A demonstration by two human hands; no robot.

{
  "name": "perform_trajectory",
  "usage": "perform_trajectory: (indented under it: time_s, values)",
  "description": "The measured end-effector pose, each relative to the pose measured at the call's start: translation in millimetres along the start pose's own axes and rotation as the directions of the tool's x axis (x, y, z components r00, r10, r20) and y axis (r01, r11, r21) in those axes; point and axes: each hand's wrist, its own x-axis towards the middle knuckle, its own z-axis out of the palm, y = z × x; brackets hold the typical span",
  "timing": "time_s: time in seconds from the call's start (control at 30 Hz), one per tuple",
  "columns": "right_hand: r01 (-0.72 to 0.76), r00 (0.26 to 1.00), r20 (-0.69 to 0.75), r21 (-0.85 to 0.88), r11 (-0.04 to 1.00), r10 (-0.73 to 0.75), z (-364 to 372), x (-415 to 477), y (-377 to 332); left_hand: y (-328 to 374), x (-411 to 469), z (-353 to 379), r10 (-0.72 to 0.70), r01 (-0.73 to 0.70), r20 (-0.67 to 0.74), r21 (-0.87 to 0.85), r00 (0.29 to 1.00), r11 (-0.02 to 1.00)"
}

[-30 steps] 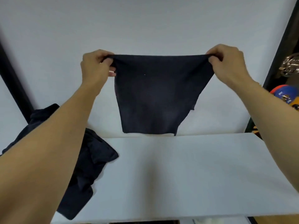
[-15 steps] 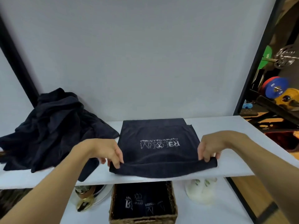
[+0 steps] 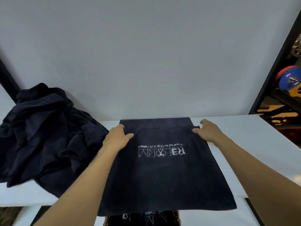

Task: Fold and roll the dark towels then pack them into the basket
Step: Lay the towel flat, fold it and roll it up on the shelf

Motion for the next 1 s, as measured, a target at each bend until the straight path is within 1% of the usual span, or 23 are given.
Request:
perform_trajectory:
  time_s: [0.1, 0.17, 0.27, 0.3, 0.37, 0.4, 0.43, 0.5, 0.57, 0.6, 0.67, 0.73, 0.8, 0.83, 0.87, 0.9, 0.93, 0.97, 1.0]
  values:
    - [-0.043, 0.998, -0.036, 0.034, 0.999, 0.044, 5, 21, -4, 6, 15, 7, -0.109, 0.107, -0.040, -0.037, 0.993, 0.994]
    - [-0.064, 0.997, -0.036, 0.117, 0.991, 0.068, 4, 33, -3, 6, 22, 8, -0.110, 0.106, -0.039, -0.091, 0.993, 0.990]
    - [-0.042, 0.998, -0.040, 0.140, 0.989, 0.048, -4, 40, -4, 1, 30, 6, -0.019, 0.013, -0.036, -0.158, 0.999, 0.987]
    - [-0.021, 0.999, -0.045, 0.157, 0.987, 0.028, -7, 42, -5, 0, 31, 4, 0.013, -0.025, -0.064, -0.188, 0.998, 0.982]
    - [0.005, 1.000, -0.021, 0.263, 0.965, 0.000, -14, 43, -9, -2, 33, 4, 0.090, -0.119, -0.129, -0.232, 0.987, 0.965]
    - [0.011, 1.000, -0.001, 0.333, 0.943, -0.012, -17, 42, -11, -2, 33, 4, 0.135, -0.160, -0.123, -0.228, 0.983, 0.961]
    - [0.006, 0.999, 0.034, 0.399, 0.917, -0.022, -19, 42, -13, -1, 34, 5, 0.161, -0.172, -0.071, -0.200, 0.984, 0.965]
    - [-0.021, 0.992, 0.121, 0.487, 0.873, -0.044, -20, 40, -17, 0, 39, 10, 0.140, -0.136, 0.032, -0.107, 0.990, 0.985]
    - [-0.044, 0.984, 0.171, 0.538, 0.842, -0.058, -17, 42, -17, -1, 45, 10, 0.107, -0.105, 0.026, -0.075, 0.994, 0.992]
    - [-0.053, 0.983, 0.177, 0.561, 0.826, -0.057, -16, 42, -16, -1, 46, 9, 0.116, -0.114, 0.021, -0.075, 0.993, 0.991]
    - [-0.059, 0.983, 0.171, 0.615, 0.787, -0.059, -15, 46, -15, -1, 50, 3, 0.146, -0.142, 0.015, -0.134, 0.989, 0.981]
    - [-0.064, 0.985, 0.164, 0.648, 0.759, -0.057, -14, 50, -17, 0, 55, -6, 0.111, -0.115, -0.030, -0.319, 0.993, 0.941]
    - [-0.052, 0.993, 0.112, 0.638, 0.768, -0.025, -8, 58, -21, 0, 65, -13, 0.011, -0.044, -0.064, -0.539, 0.998, 0.841]
    - [-0.031, 0.999, 0.054, 0.614, 0.789, -0.004, -3, 64, -25, -1, 74, -15, -0.031, -0.024, -0.083, -0.594, 0.996, 0.804]
    - [0.002, 1.000, -0.022, 0.565, 0.825, 0.013, 2, 71, -28, -3, 83, -15, -0.052, -0.021, -0.104, -0.601, 0.993, 0.799]
    - [0.034, 0.995, -0.098, 0.481, 0.876, 0.015, 8, 77, -31, -5, 91, -14, -0.062, -0.022, -0.124, -0.583, 0.990, 0.812]
    - [0.052, 0.988, -0.153, 0.361, 0.931, 0.004, 14, 83, -34, -5, 97, -14, -0.074, -0.016, -0.141, -0.550, 0.987, 0.835]
    - [0.053, 0.984, -0.178, 0.222, 0.974, -0.013, 19, 88, -37, -7, 104, -12, -0.088, 0.002, -0.145, -0.507, 0.986, 0.862]
    - [0.045, 0.983, -0.181, 0.087, 0.995, -0.029, 24, 92, -40, -9, 111, -9, -0.101, 0.031, -0.133, -0.452, 0.986, 0.892]
